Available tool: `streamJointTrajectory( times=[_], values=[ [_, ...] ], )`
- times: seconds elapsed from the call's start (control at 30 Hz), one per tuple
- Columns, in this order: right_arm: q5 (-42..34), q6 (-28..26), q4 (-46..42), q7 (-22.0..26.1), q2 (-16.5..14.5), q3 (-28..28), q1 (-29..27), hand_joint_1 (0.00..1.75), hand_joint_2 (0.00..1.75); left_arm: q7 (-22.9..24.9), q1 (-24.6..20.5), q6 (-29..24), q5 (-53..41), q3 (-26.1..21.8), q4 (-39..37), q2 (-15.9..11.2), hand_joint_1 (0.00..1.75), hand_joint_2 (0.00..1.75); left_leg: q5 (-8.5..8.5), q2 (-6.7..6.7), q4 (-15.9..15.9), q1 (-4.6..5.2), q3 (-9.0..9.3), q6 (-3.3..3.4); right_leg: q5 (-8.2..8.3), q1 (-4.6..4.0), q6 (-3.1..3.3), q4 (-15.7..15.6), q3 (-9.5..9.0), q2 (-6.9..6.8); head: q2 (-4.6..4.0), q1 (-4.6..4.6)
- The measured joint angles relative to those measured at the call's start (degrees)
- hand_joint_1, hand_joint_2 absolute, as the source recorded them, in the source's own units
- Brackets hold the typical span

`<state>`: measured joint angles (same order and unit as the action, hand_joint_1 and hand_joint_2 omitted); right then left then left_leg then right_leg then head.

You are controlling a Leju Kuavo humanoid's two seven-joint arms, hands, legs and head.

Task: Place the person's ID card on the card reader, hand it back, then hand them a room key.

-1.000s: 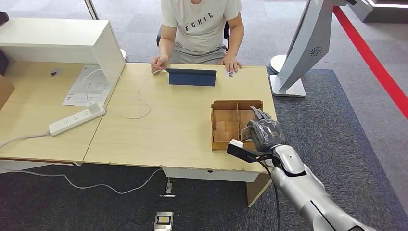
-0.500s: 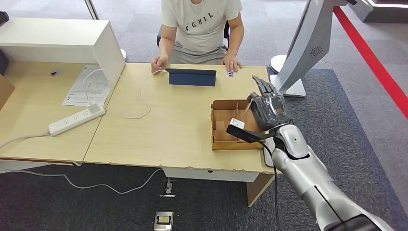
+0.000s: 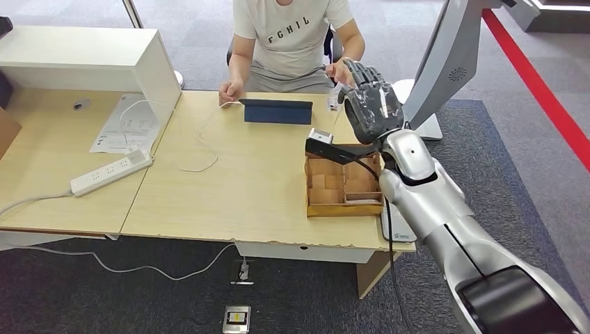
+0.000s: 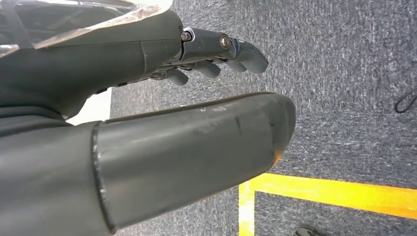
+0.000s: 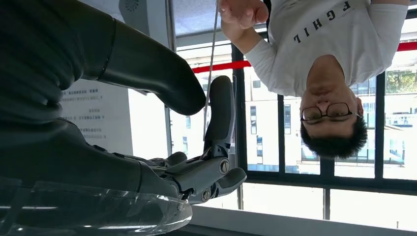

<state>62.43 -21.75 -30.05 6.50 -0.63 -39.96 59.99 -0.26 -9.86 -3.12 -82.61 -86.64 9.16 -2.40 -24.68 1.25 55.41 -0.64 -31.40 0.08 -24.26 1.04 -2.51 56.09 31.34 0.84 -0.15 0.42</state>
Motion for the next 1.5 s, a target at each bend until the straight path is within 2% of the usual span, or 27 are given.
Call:
streamJointTrajectory(
  times=[0.17,0.33,0.9,0.93,0.97,1.03,1.07,1.1,1.3,1.5],
  values=[
    [2.16,2.60,4.20,-3.51,-2.66,-0.53,3.15,1.75,1.75,-0.85,0.01,0.21,-0.05,0.16,0.00,0.14,0.00,0.00,0.00,0.01,0.00,-0.02,0.00,0.00,0.00,-0.02,0.00,-0.02,0.00,0.00,0.00,0.00],
    [3.06,4.71,6.92,-5.58,-3.59,-0.86,4.09,1.75,1.75,0.09,0.05,0.21,-0.05,0.48,0.00,0.17,0.00,0.00,0.00,0.01,0.01,-0.02,-0.01,0.00,0.00,-0.02,0.00,-0.03,0.00,0.00,0.00,0.00],
    [3.55,6.21,11.23,-6.32,-5.02,-1.46,4.43,1.75,1.75,4.09,0.06,-0.66,0.14,0.52,0.00,0.52,0.00,0.00,0.00,0.00,0.00,-0.04,0.00,0.00,0.01,-0.04,0.01,-0.02,0.00,0.00,0.00,0.00],
    [3.56,6.17,11.38,-6.32,-5.11,-1.47,4.43,1.39,1.75,4.21,0.06,-0.70,0.15,0.52,0.00,0.54,0.00,0.00,0.00,0.00,0.00,-0.04,0.00,0.00,0.01,-0.04,0.01,-0.02,0.00,0.00,0.00,0.00],
    [3.61,6.09,11.51,-6.32,-5.19,-1.48,4.42,0.95,1.75,4.41,0.06,-0.80,0.15,0.52,0.00,0.56,0.00,0.00,0.00,0.00,0.01,-0.04,0.00,0.00,0.01,-0.04,0.01,-0.02,0.00,0.00,0.00,0.00],
    [4.04,5.79,11.74,-6.39,-5.42,-1.48,4.37,0.08,0.87,4.83,0.06,-1.05,0.16,0.52,0.00,0.63,0.00,0.00,0.00,0.00,0.01,-0.04,0.00,0.00,0.01,-0.04,0.01,-0.02,0.00,0.00,0.00,-0.01],
    [4.44,5.53,11.84,-6.32,-5.56,-1.49,4.33,0.00,0.44,5.02,0.05,-1.15,0.16,0.52,0.00,0.67,0.00,0.00,0.00,0.00,0.01,-0.04,0.00,0.00,0.01,-0.04,0.01,-0.02,0.00,0.00,0.00,-0.01],
    [4.87,5.29,11.93,-6.01,-5.73,-1.51,4.28,0.00,0.00,5.15,0.05,-1.21,0.17,0.52,0.00,0.71,0.00,0.00,0.00,-0.01,0.01,-0.04,0.00,0.00,0.01,-0.04,0.01,-0.02,0.00,0.00,0.00,-0.01],
    [8.04,4.58,12.38,-4.98,-6.42,-1.78,3.97,0.00,0.00,5.48,0.06,-0.92,0.16,0.52,0.00,0.85,0.00,0.00,0.00,0.00,0.01,-0.05,0.00,0.00,0.01,-0.06,0.02,-0.02,0.00,0.00,0.00,0.00],
    [7.54,0.16,12.62,-3.13,-5.11,-1.63,4.36,0.00,0.00,4.58,0.12,-0.14,0.14,0.52,0.00,0.89,0.00,0.00,0.00,0.00,0.02,-0.05,0.03,0.00,0.02,-0.05,0.02,-0.04,0.01,0.00,0.00,-0.01]
  ],
)
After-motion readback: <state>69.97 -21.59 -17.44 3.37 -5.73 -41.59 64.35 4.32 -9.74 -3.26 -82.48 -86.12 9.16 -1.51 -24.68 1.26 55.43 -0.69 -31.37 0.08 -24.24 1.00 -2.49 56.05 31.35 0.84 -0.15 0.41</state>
